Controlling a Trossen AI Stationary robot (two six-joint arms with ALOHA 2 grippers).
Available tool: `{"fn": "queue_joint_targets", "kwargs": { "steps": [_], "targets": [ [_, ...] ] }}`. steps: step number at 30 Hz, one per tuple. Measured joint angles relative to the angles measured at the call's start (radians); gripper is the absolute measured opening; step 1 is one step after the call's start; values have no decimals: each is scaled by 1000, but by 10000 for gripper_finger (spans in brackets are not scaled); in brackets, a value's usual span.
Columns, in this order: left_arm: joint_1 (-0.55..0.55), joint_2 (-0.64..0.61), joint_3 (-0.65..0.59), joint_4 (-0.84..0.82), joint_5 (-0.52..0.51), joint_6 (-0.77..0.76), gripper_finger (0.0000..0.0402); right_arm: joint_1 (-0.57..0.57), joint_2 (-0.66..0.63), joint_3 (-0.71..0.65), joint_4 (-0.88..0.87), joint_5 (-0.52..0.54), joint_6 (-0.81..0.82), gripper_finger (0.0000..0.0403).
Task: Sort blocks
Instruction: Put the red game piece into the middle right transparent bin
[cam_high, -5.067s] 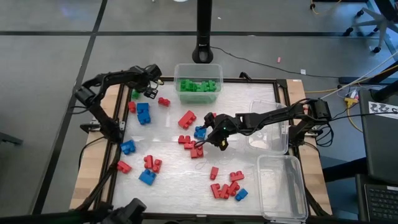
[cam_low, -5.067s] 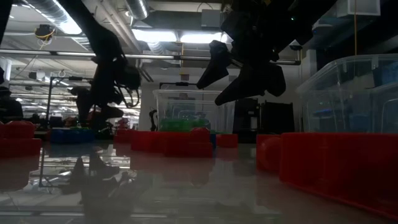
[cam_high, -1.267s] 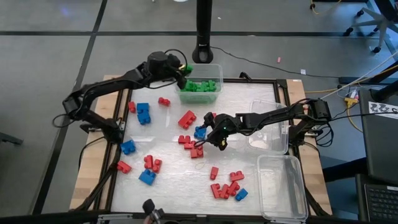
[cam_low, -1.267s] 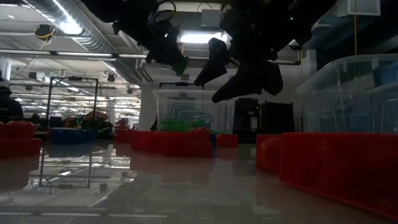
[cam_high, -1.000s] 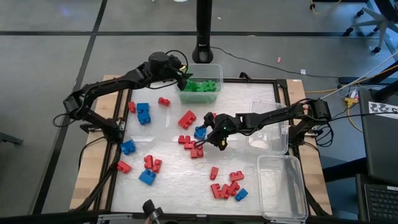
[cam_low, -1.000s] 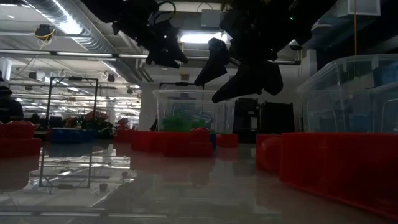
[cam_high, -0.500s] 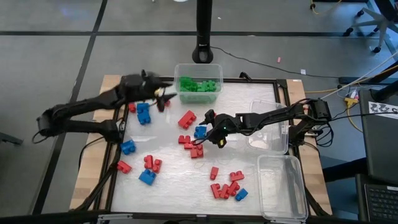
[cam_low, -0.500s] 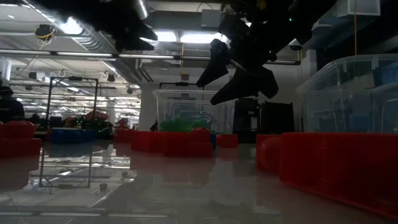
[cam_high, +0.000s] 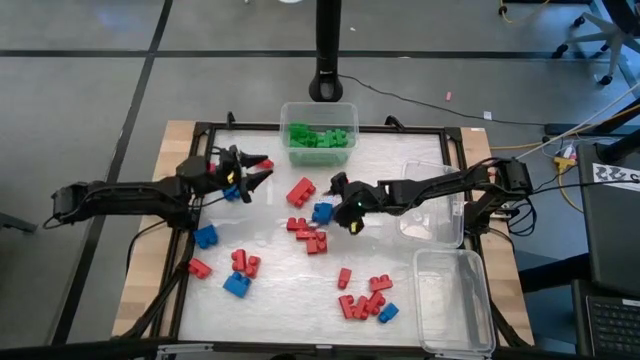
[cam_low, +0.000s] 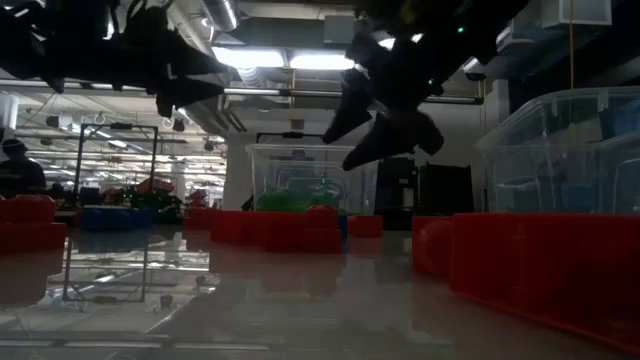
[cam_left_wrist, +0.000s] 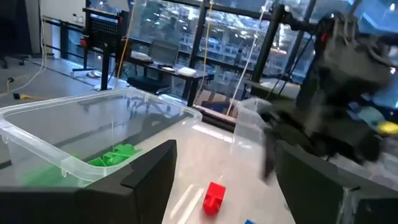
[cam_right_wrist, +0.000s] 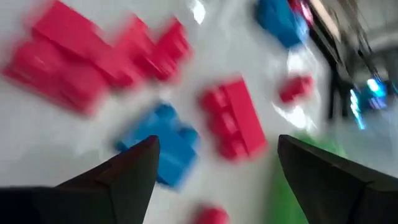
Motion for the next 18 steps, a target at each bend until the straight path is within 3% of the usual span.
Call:
{"fn": "queue_joint_targets", "kwargs": {
  "steps": [3, 6, 11, 18],
  "targets": [
    [0, 2, 0, 1, 0, 29, 251, -57, 0, 25, -100, 18, 36, 324],
    [0, 6, 0, -4, 0, 41, 251, -116, 3, 31, -151, -28, 84, 324],
    [0, 6, 0, -3, 0, 46, 251, -194, 58, 31, -154, -134, 158, 324],
    [0, 6, 0, -3, 2, 53, 251, -246, 153, 31, -155, -127, 199, 324]
  ]
}}
